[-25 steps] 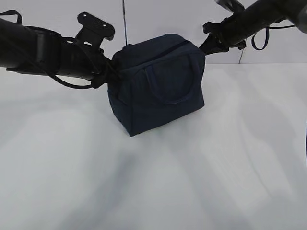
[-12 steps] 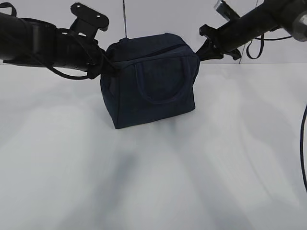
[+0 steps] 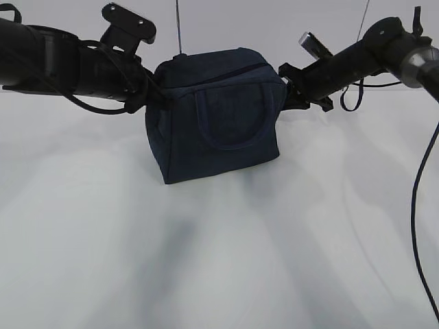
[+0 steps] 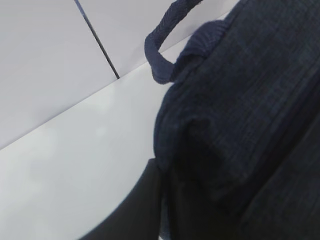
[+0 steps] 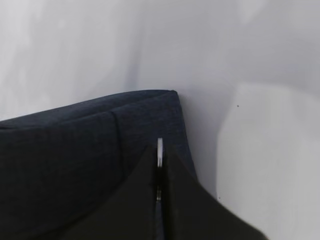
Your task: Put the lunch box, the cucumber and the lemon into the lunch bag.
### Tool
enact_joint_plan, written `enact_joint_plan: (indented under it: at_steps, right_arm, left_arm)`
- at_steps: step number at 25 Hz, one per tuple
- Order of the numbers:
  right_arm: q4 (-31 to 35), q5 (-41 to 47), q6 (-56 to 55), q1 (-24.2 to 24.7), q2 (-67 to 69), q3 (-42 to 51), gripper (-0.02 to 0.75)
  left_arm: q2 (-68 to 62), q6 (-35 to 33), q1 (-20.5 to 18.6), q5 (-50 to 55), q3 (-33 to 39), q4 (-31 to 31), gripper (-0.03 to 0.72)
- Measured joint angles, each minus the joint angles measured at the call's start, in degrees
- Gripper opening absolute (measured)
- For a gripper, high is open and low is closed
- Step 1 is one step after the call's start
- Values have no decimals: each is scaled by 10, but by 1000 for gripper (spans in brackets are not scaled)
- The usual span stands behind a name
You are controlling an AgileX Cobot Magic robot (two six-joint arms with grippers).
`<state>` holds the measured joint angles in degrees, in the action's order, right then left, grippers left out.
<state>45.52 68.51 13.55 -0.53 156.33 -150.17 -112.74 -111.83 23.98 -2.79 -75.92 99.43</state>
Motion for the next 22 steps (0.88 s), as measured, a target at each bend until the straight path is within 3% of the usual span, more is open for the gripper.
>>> enact_joint_plan:
  at_steps: [13,19,22]
  right_arm:
    - [6,12,55,1,4,-13,11]
    - [6,16,75,1,4,-42,169]
    - [6,16,75,1,4,-47,205]
  left_arm:
    - [0,0,0,-11,0,12,-10]
    - [0,0,0,-105,0,13,-10]
    - [0,0,-4,-147,0,5,-10]
